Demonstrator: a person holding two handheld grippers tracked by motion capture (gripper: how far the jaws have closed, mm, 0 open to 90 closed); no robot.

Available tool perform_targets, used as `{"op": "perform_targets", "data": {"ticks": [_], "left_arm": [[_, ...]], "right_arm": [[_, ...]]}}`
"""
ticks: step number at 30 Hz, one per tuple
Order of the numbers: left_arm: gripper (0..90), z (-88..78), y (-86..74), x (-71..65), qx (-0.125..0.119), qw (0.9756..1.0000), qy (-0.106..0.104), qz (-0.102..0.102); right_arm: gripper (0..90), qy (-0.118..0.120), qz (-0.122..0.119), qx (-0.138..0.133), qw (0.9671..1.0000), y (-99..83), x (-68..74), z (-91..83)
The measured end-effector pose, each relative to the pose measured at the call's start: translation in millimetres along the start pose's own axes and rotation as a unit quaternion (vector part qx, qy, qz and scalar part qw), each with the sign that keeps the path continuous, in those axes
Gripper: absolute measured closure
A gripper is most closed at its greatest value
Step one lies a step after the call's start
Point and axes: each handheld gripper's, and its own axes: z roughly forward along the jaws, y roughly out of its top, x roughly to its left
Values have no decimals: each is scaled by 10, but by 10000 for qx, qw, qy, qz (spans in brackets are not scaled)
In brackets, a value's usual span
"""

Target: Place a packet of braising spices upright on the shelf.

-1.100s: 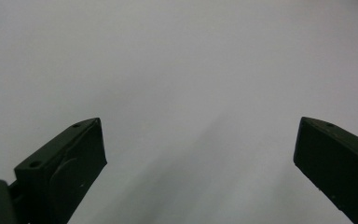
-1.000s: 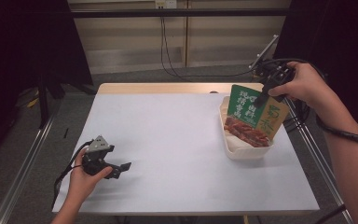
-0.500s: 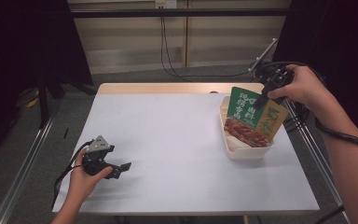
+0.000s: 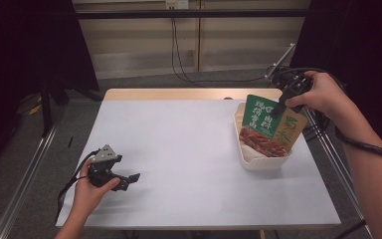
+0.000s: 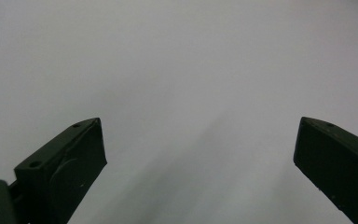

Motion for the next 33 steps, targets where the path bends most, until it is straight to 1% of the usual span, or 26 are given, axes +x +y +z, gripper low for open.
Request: {"op": "perform_targets", "data": {"ticks": [3,6,11,12,13,14,15,18,19,21,25,26,27,29,32,33], "left_arm": [[19,1,1,0,-6,10000,-6,-4],[19,3,-1,-7,-27,10000,-13,-51],[19,1,-1,-4,-20,10000,-23,-47],[19,1,-1,-5,-20,10000,-20,-47],[19,2,-1,-6,-23,10000,-17,-53],[19,1,0,-1,-9,10000,-7,-9],[19,1,0,-2,-5,10000,-2,-17],[19,1,0,-1,4,10000,-4,0],[19,1,0,-2,4,10000,-2,0],[19,1,0,-2,4,10000,-2,-2],[19,-1,-1,-3,-11,10000,-15,-42],[19,3,-1,-6,-22,10000,-15,-52],[19,1,0,0,-3,10000,-4,-3],[19,1,0,-5,20,10000,39,17],[19,3,1,-5,15,10000,46,7],[19,1,0,-1,5,10000,2,-1]], "right_arm": [[900,-8,12,0,10000,-3,-3,6],[900,-2,-15,24,10000,-4,0,19],[900,37,35,9,10000,-14,-9,26],[900,5,12,9,10000,-14,-13,25],[900,22,13,7,10000,-16,-13,27],[900,31,17,6,10000,-18,-14,28],[900,-1,3,-5,10000,-21,-14,32],[900,-21,-14,8,10000,-25,-7,50],[900,-22,-52,16,10000,-25,-9,55],[900,-4,-15,11,10000,-28,-15,70],[900,4,-59,94,9999,-31,-21,129],[900,-3,-42,84,10000,-32,-22,135],[900,6,-29,75,10000,-33,-26,130],[899,8,-41,55,10000,-41,-32,132],[890,-13,-36,37,10000,-48,-39,126],[888,-4,-37,22,10000,-50,-42,127]]}}
